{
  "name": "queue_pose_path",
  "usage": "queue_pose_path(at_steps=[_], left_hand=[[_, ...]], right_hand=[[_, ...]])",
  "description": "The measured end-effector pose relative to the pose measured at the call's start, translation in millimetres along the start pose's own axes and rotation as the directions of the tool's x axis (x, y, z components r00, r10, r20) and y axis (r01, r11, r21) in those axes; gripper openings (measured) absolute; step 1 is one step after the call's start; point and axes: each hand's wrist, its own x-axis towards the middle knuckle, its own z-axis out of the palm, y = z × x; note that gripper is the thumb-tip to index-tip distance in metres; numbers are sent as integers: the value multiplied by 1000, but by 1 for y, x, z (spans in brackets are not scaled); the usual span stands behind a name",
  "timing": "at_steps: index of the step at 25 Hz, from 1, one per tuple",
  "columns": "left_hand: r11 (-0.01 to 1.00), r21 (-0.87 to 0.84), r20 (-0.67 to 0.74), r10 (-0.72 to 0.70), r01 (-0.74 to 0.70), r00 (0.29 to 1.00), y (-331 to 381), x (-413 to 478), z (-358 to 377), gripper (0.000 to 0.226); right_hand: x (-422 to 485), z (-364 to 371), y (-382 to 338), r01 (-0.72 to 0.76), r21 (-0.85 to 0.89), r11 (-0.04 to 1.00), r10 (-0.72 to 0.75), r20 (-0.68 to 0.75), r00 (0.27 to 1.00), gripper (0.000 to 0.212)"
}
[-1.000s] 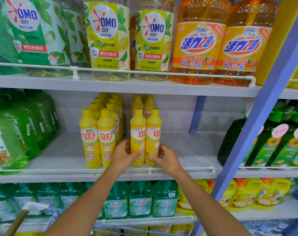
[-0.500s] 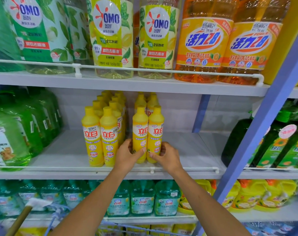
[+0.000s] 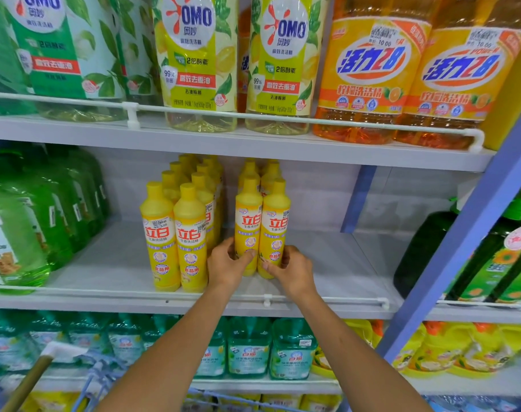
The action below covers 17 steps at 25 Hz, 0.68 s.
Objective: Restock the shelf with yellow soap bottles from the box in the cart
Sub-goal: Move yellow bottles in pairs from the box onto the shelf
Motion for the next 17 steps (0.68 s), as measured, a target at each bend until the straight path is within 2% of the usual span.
queue_pose_path(at_steps=[5,11,17], left_hand=[[996,-60,-61,-67,63,996,-11,20,11,36],[987,-146,-72,-79,68,994,-21,35,17,33],[989,-137,-86,-61,49,994,-26,43,28,35]], right_hand=[[18,4,-2,-9,4,1000,9,-28,1000,52],[32,13,0,-31,148,988,38,-48,998,47],[42,18,-4,-69,164,984,81,-65,995,42]])
